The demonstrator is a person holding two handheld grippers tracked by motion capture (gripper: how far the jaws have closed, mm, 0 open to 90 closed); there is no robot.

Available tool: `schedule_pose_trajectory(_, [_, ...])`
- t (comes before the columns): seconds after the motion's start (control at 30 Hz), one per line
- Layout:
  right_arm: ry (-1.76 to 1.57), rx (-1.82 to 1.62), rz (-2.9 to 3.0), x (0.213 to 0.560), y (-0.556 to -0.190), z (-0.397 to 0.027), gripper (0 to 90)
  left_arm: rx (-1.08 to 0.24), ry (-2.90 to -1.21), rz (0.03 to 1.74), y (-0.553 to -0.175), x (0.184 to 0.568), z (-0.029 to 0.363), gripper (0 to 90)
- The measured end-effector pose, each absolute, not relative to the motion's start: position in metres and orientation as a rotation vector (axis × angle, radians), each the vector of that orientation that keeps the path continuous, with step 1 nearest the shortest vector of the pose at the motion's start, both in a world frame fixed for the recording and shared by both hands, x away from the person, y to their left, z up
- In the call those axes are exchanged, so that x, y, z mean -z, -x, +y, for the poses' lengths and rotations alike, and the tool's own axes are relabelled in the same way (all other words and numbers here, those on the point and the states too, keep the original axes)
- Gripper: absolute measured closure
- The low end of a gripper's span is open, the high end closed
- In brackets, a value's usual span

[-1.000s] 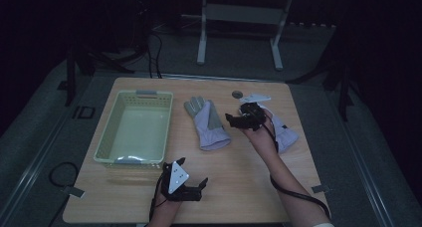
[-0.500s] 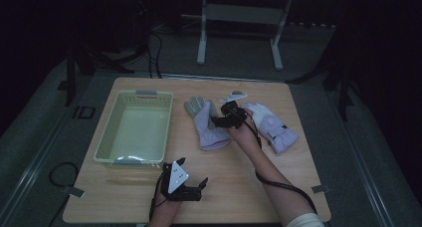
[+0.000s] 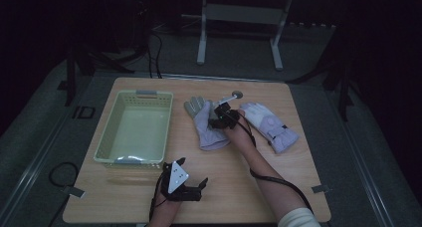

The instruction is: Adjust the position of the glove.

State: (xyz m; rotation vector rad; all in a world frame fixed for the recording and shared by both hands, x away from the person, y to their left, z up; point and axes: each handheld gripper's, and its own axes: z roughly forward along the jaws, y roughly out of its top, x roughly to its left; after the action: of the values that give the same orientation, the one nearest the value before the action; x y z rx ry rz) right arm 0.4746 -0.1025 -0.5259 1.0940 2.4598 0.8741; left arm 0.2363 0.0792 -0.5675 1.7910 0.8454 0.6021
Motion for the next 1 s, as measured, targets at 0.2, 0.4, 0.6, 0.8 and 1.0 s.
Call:
schedule_pose_trajectory(0.2, [-1.103, -0.845, 2.493, 0.541, -0.475, -0.100, 55.9, -0.608, -1.793, 0.843, -0.236, 0.567, 0.079, 0.3])
schedule_pose_trajectory(0.4, [-1.089, -0.840, 2.481, 0.543, -0.472, -0.099, 61.8, -0.609, -1.791, 0.845, -0.236, 0.568, 0.079, 0.3])
schedule_pose_trajectory(0.6, [-1.114, -0.856, 2.455, 0.543, -0.470, -0.098, 77.4, -0.606, -1.795, 0.850, -0.236, 0.567, 0.079, 0.3])
schedule_pose_trajectory(0.8, [-1.146, -0.831, 2.466, 0.530, -0.466, -0.093, 87.6, -0.609, -1.792, 0.851, -0.236, 0.567, 0.079, 0.3])
schedule_pose_trajectory(1.0, [-1.229, -0.947, 2.364, 0.503, -0.453, -0.105, 87.9, -0.606, -1.797, 0.853, -0.237, 0.567, 0.079, 0.3])
